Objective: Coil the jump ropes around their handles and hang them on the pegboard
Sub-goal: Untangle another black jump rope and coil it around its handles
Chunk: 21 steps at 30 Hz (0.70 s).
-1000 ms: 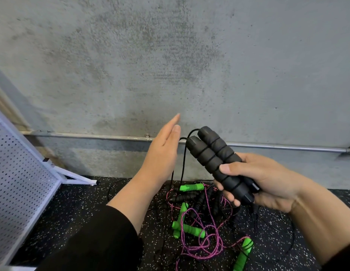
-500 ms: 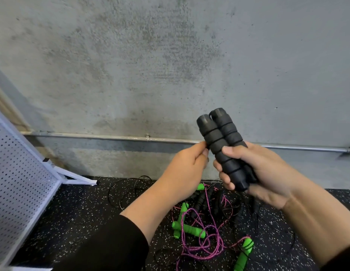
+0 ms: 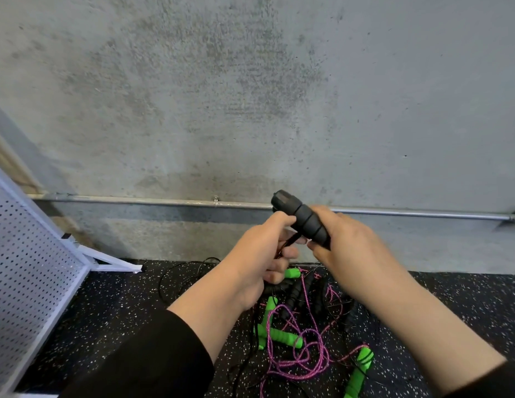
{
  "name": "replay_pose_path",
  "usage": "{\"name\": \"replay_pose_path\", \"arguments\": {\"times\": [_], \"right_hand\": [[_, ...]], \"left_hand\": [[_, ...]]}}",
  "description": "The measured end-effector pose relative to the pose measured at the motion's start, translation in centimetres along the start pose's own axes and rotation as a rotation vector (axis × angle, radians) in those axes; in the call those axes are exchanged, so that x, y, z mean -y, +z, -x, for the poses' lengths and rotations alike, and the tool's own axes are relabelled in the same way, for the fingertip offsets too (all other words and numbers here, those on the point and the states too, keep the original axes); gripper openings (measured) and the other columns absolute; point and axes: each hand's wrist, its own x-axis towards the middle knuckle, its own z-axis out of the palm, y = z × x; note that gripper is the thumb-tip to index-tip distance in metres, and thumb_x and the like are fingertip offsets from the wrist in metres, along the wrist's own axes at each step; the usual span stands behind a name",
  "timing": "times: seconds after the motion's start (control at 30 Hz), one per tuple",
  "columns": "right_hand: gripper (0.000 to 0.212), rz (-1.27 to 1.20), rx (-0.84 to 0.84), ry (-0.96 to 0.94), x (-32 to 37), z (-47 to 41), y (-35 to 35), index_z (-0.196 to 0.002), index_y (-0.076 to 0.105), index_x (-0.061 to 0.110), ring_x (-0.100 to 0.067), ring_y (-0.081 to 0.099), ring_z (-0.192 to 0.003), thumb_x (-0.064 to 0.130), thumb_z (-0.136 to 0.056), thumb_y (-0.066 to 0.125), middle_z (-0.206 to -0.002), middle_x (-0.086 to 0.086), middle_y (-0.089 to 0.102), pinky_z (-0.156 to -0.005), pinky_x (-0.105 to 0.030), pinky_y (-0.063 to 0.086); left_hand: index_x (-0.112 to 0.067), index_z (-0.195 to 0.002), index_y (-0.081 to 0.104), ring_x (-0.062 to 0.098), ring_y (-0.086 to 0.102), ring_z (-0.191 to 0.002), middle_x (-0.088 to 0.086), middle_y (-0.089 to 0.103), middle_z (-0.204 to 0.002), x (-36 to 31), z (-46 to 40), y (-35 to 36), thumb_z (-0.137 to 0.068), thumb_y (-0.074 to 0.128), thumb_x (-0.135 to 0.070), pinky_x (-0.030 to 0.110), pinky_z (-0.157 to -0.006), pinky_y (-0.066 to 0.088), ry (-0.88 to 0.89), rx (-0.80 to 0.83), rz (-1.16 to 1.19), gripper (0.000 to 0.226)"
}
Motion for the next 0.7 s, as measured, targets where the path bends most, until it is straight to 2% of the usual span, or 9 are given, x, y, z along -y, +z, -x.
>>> {"name": "replay_pose_path", "arguments": {"times": [0.1,0.17,0.3,0.33,0.4,0.47,0.57,0.6,0.7], "right_hand": [[0.067,0.151,0.005,-0.033,0.1,0.1,0.5,-0.140,0.031,0.050,-0.023,0.055,-0.091,0.023,-0.089,0.065,-0.095,0.003,0.047,-0.068,-0.035,0.044],[0.074,0.220,0.033,-0.053,0.3,0.2,0.9,-0.146,0.021,0.047,-0.023,0.052,-0.093,0.026,-0.090,0.065,-0.095,0.003,0.041,-0.071,-0.033,0.042],[0.089,0.062,0.191,-0.087,0.6,0.6,1.3,-0.159,0.001,0.040,-0.017,0.044,-0.108,0.044,-0.093,0.060,-0.110,0.005,0.035,-0.094,-0.031,0.043],[0.085,-0.034,0.254,-0.063,0.4,0.4,0.8,-0.159,0.004,0.042,-0.013,0.045,-0.111,0.047,-0.095,0.059,-0.113,0.007,0.037,-0.097,-0.025,0.041],[0.055,-0.309,0.314,-0.008,-0.2,0.1,-0.2,-0.147,0.032,0.048,-0.005,0.052,-0.111,0.048,-0.098,0.056,-0.116,0.012,0.049,-0.093,-0.010,0.038],[0.024,-0.566,0.250,0.077,-0.6,-0.1,-0.9,-0.122,0.059,0.041,-0.007,0.064,-0.099,0.045,-0.099,0.056,-0.104,0.014,0.068,-0.084,-0.012,0.045],[0.020,-0.931,0.340,0.272,-0.3,0.0,-1.2,-0.115,0.069,0.020,-0.006,0.062,-0.060,0.027,-0.097,0.065,-0.072,0.005,0.068,-0.055,-0.016,0.049],[0.023,-1.056,0.406,0.320,-0.3,0.1,-1.3,-0.117,0.069,0.015,-0.006,0.061,-0.059,0.021,-0.095,0.069,-0.073,0.000,0.066,-0.053,-0.018,0.051],[0.044,-1.349,0.567,0.372,-1.4,0.1,-1.6,-0.128,0.066,0.022,-0.020,0.063,-0.091,0.026,-0.085,0.076,-0.114,-0.013,0.067,-0.079,-0.040,0.061]], "left_hand": [[-0.020,-0.086,0.057,0.008,0.022,-0.047,-0.005,0.046,-0.066,0.1,0.1,-0.1,-0.095,0.055,-0.052,0.021,-0.043,0.014,0.008,-0.004,-0.007,0.034],[-0.020,-0.087,0.059,0.007,0.025,-0.046,-0.003,0.049,-0.067,0.2,0.1,-0.2,-0.092,0.060,-0.061,0.021,-0.042,0.017,0.020,-0.053,-0.031,0.041],[-0.020,-0.079,0.054,0.006,0.027,-0.042,-0.003,0.047,-0.060,0.3,-0.4,-0.5,-0.094,0.062,-0.053,0.019,-0.039,0.019,0.039,-0.163,0.009,0.038],[-0.020,-0.077,0.052,0.007,0.027,-0.042,-0.003,0.046,-0.059,0.3,-0.5,-0.6,-0.095,0.061,-0.051,0.019,-0.039,0.018,0.044,-0.169,0.019,0.037],[-0.019,-0.078,0.051,0.007,0.026,-0.042,-0.003,0.045,-0.058,0.2,-0.7,-0.9,-0.096,0.061,-0.048,0.019,-0.039,0.017,0.061,-0.170,0.036,0.035],[-0.018,-0.080,0.052,0.008,0.025,-0.043,-0.003,0.046,-0.059,0.1,-0.8,-1.1,-0.097,0.061,-0.045,0.021,-0.041,0.014,0.086,-0.139,0.061,0.033],[-0.017,-0.076,0.053,0.008,0.024,-0.046,-0.003,0.045,-0.060,-0.1,-0.7,-1.0,-0.097,0.061,-0.042,0.022,-0.043,0.014,0.128,-0.076,0.061,0.033],[-0.018,-0.075,0.052,0.008,0.024,-0.047,-0.003,0.045,-0.059,-0.1,-0.7,-1.0,-0.098,0.061,-0.041,0.021,-0.043,0.014,0.138,-0.055,0.059,0.033],[-0.019,-0.076,0.052,0.009,0.023,-0.050,-0.003,0.045,-0.061,0.0,-0.7,-0.7,-0.099,0.058,-0.039,0.021,-0.044,0.014,0.158,0.010,0.050,0.031]]}}
